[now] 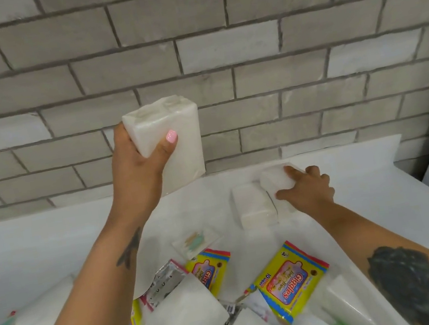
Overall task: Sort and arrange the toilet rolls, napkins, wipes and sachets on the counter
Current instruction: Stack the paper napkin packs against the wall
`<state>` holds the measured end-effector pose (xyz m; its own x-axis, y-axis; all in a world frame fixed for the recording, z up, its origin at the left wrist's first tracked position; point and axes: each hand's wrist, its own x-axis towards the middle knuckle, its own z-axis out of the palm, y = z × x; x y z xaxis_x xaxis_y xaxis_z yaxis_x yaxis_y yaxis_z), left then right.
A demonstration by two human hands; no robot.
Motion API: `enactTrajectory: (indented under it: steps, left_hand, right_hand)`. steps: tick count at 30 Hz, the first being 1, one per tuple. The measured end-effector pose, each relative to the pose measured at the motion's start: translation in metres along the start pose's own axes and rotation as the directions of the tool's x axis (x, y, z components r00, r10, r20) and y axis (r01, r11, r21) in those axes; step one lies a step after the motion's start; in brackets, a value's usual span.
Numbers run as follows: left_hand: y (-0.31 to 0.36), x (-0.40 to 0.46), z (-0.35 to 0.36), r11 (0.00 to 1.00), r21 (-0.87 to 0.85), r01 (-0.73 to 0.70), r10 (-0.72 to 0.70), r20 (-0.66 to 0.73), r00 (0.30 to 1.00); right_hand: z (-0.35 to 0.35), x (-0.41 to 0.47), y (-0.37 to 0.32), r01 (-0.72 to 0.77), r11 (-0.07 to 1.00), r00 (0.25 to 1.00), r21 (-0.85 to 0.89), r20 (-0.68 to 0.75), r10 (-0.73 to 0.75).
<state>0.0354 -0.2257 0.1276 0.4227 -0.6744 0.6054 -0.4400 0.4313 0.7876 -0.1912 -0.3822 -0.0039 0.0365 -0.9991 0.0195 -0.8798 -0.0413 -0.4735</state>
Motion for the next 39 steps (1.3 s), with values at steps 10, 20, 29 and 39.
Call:
enactTrajectory:
  steps: [10,20,29,39]
  left_hand:
    - [-0.016,0.0,-0.001,1.0,-0.009,0.03,-0.03,0.019,0.999]
    - [-0.021,-0.004,0.003,0.999,-0.031,0.037,-0.036,0.026,0.999]
    - [-0.022,-0.01,0.01,0.996,-0.035,0.082,-0.082,0.008,0.997]
    - [-0.054,0.009,0.043,0.937,-0.065,0.344,-0.338,0.091,0.937]
  right_hand:
    - [0.021,0.021,-0.003,-0.026,0.995,0.997,-0.094,0.07,0.032]
    - [0.012,0.012,0.037,0.484,0.866,0.875,-0.125,0.073,-0.479]
    - [0.026,0.023,0.029,0.462,0.873,0.885,-0.156,0.021,-0.465]
    - [0.028,0.023,0.03,0.464,0.876,0.884,-0.135,0.006,-0.468]
